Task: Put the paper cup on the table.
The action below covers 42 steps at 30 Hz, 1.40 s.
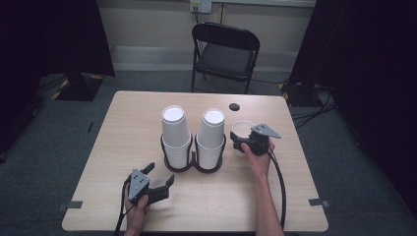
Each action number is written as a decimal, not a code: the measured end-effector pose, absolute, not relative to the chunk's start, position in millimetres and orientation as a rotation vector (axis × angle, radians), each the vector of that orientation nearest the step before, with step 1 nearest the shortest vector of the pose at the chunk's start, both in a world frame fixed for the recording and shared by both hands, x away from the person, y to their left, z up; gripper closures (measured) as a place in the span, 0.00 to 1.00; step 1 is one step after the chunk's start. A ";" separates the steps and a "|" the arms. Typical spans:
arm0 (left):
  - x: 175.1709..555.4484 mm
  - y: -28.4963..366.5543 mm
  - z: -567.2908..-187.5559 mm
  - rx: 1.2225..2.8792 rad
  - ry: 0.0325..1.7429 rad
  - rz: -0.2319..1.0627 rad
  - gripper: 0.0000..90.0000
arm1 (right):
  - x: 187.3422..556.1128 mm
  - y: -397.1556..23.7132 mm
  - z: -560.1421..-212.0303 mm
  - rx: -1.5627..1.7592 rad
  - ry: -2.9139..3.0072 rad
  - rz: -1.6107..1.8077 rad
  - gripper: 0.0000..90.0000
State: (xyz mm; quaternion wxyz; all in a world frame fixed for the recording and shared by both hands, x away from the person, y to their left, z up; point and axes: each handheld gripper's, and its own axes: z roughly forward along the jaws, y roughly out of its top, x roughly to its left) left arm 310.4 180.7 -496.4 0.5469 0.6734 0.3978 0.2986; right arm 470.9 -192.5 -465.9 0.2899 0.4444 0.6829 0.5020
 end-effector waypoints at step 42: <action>311.3 182.3 -496.6 1.586 0.949 0.686 0.18 | 447.8 -203.6 -488.6 1.326 1.939 1.245 0.15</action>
